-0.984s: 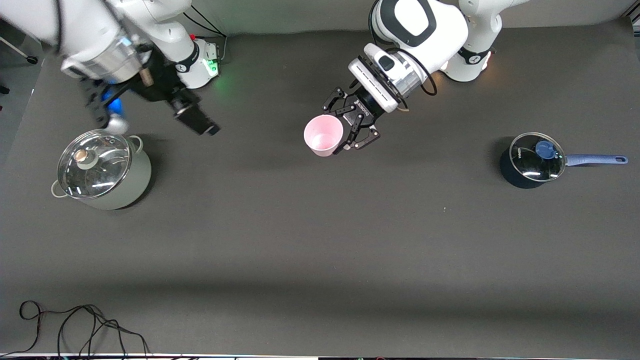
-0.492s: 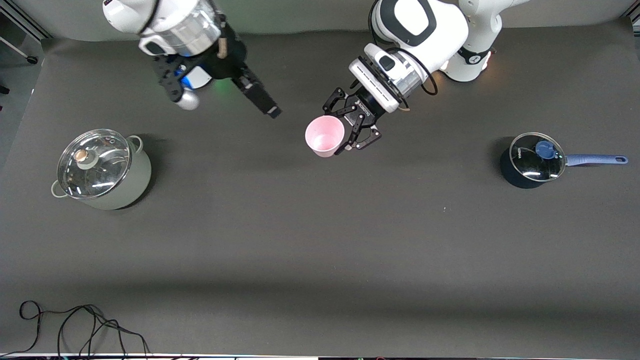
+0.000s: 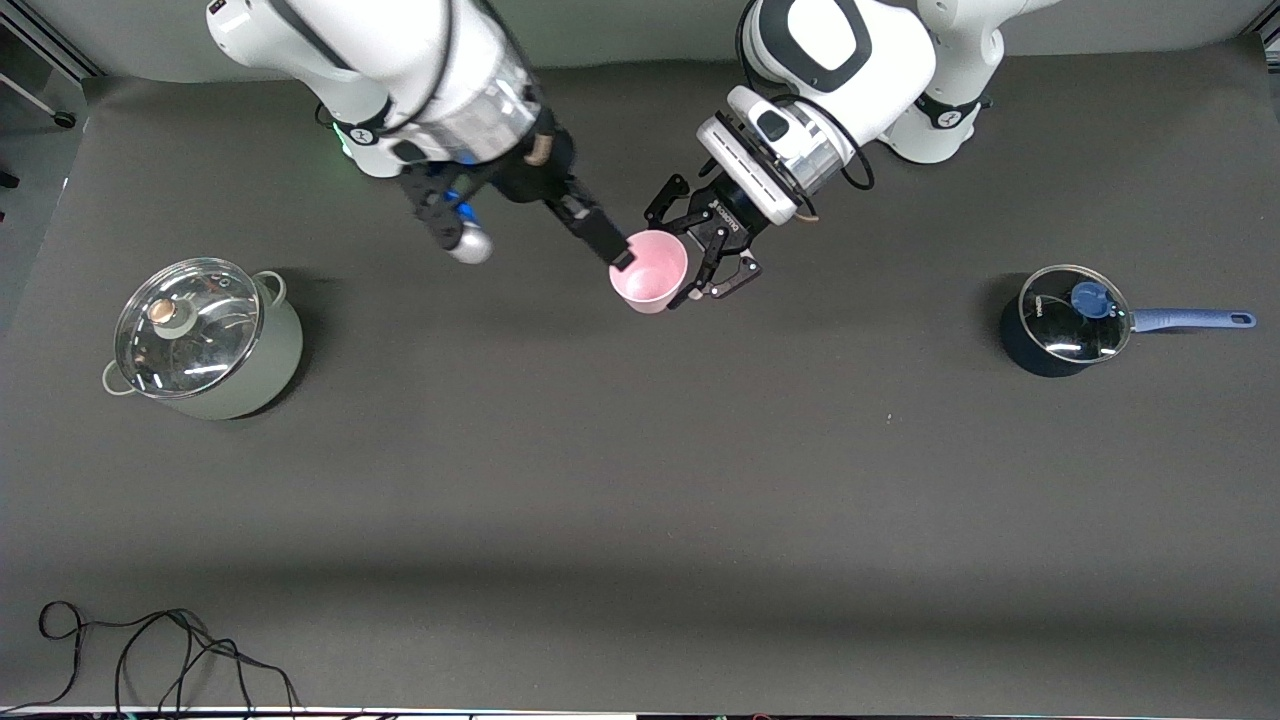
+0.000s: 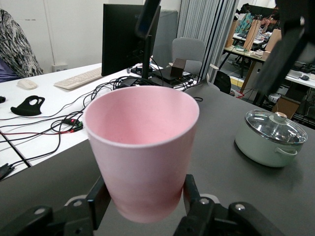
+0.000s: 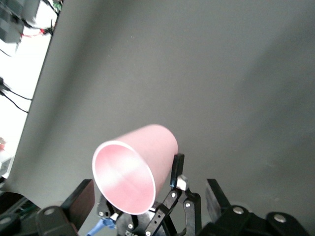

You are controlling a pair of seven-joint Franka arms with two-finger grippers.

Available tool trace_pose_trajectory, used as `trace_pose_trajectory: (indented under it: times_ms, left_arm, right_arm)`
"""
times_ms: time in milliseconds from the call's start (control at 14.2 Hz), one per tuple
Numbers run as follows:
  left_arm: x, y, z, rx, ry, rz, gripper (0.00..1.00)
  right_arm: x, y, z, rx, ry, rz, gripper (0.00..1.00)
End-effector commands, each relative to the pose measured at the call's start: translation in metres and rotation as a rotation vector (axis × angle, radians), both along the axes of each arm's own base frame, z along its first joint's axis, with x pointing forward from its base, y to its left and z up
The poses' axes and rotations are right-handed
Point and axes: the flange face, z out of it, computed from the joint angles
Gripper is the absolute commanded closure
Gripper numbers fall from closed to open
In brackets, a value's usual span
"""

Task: Transfer pink cup from left to right arm
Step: 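Hold the cup with the left gripper while the right gripper reaches it, then close the right gripper on the cup and open the left gripper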

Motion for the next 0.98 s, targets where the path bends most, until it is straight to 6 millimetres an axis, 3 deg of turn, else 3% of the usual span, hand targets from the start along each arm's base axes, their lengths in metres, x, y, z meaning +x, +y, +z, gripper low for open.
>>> trace_pose_trajectory:
  times_ms: [0,281,492,633,703,773,844,914]
  left_arm:
    - [-0.001,-0.001,0.005,-0.007,0.008,0.022,0.7]
    - [0.0,0.0,0.004,-0.006,0.01,0.025,0.7]
    - [0.0,0.0,0.003,-0.005,0.011,0.025,0.7]
    - [0.0,0.0,0.003,-0.005,0.011,0.025,0.7]
    - [-0.001,0.001,0.002,-0.003,0.011,0.024,0.7]
    - [-0.001,0.001,0.002,-0.004,0.012,0.024,0.7]
    - [-0.001,0.001,0.002,-0.004,0.012,0.024,0.7]
    - [-0.001,0.001,0.002,-0.004,0.012,0.024,0.7]
  right_arm:
    - [-0.002,0.024,-0.012,-0.025,-0.011,0.012,0.0]
    - [-0.004,0.032,-0.026,-0.044,0.001,0.03,0.0]
    - [-0.001,0.03,-0.029,-0.064,-0.012,0.03,0.07]
    - [0.002,0.031,-0.037,-0.079,-0.009,0.03,0.34]
    - [0.002,0.032,-0.039,-0.085,-0.01,0.031,0.63]
    - [0.003,0.031,-0.042,-0.099,-0.02,0.034,0.85]
    - [0.004,0.031,-0.042,-0.109,-0.029,0.036,1.0]
    - [0.005,0.03,-0.042,-0.108,-0.029,0.038,1.0]
